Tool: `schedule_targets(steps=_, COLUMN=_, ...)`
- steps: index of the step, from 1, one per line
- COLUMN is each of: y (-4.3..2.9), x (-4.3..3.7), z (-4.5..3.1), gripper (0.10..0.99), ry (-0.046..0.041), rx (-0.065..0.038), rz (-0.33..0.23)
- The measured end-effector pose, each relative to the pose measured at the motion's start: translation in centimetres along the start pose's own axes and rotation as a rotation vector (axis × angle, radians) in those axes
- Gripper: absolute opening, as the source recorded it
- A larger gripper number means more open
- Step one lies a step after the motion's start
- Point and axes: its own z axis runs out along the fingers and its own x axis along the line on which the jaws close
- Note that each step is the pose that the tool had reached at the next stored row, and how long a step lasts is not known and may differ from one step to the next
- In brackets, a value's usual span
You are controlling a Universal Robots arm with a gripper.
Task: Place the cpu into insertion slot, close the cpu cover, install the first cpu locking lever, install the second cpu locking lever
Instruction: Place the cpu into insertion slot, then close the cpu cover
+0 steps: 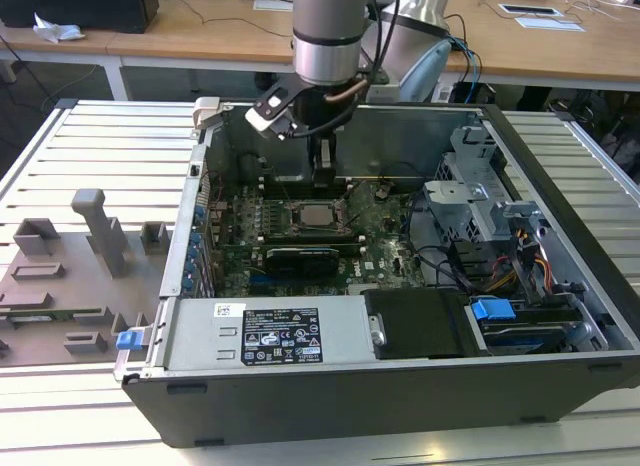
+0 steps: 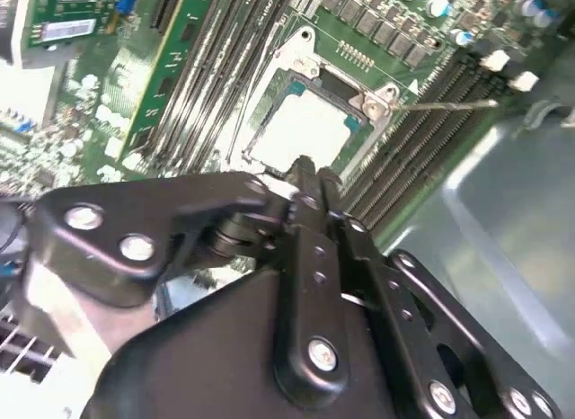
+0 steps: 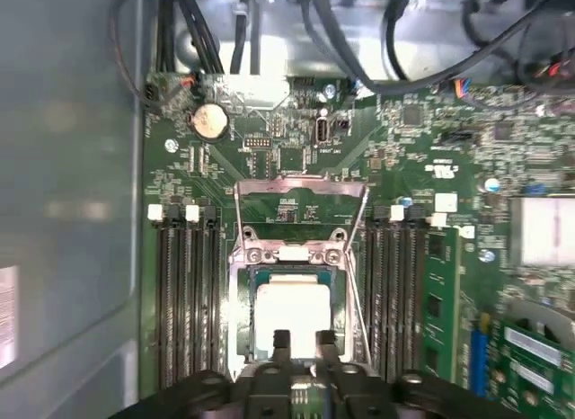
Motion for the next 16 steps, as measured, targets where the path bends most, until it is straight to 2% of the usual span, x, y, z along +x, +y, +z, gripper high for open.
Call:
schedule_targets(steps=1, y=0.04, x=-0.06, z=-1.74, gripper=0.11, ry=0.0, rx=0.0, rz=0.0)
schedule_targets(steps=2, y=0.06, x=-0.1, z=-2.65, gripper=0.106, ry=0.0003, rx=0.0, rz=0.0)
schedule_targets(steps=8, y=0.08, x=-0.1, z=-2.68, gripper=0.106, ry=0.0002, rx=0.0, rz=0.0)
schedule_targets(steps=11, y=1.69, x=-0.12, z=-2.65, gripper=0.106, ry=0.0001, rx=0.001, rz=0.0)
schedule_targets(steps=13, y=3.25, x=-0.14, z=-2.62, gripper=0.106, ry=0.0, rx=0.003, rz=0.0)
schedule_targets(steps=16, y=4.52, x=-0.16, z=-2.58, gripper=0.106, ry=-0.0001, rx=0.005, rz=0.0)
